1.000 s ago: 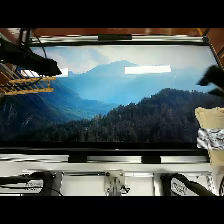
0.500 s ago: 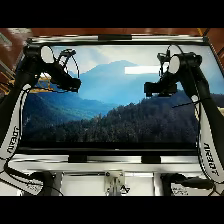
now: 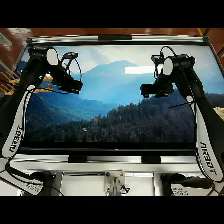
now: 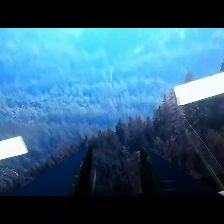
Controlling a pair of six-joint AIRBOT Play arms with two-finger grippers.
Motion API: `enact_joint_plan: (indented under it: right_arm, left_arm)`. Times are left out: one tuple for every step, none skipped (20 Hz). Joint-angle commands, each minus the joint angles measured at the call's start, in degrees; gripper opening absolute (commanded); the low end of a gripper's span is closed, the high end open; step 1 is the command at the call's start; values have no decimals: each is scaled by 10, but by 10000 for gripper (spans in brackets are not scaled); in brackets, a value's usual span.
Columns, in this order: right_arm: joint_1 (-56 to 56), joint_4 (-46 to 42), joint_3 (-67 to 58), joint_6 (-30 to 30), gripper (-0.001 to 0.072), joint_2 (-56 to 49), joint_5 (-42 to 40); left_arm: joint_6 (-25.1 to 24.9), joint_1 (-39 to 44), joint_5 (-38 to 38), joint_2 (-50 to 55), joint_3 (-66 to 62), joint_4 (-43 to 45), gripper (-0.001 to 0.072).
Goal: Fold the shirts.
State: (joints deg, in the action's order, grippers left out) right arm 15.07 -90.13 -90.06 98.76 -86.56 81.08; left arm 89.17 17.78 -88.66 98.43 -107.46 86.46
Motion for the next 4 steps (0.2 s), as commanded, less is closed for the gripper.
enact_joint_plan:
  right_arm:
    - [1, 0, 0, -1, 616, 0, 0]
    - [1, 0, 0, -1, 616, 0, 0]
    - [1, 0, 0, -1, 616, 0, 0]
    - [1, 0, 0, -1, 616, 0, 0]
  left_arm:
    - [-2, 0, 2, 0, 0, 1, 401]
    - [-8, 0, 4, 0, 0, 1, 401]
    - [-13, 0, 4, 0, 0, 1, 401]
    - [-13, 0, 4, 0, 0, 1, 401]
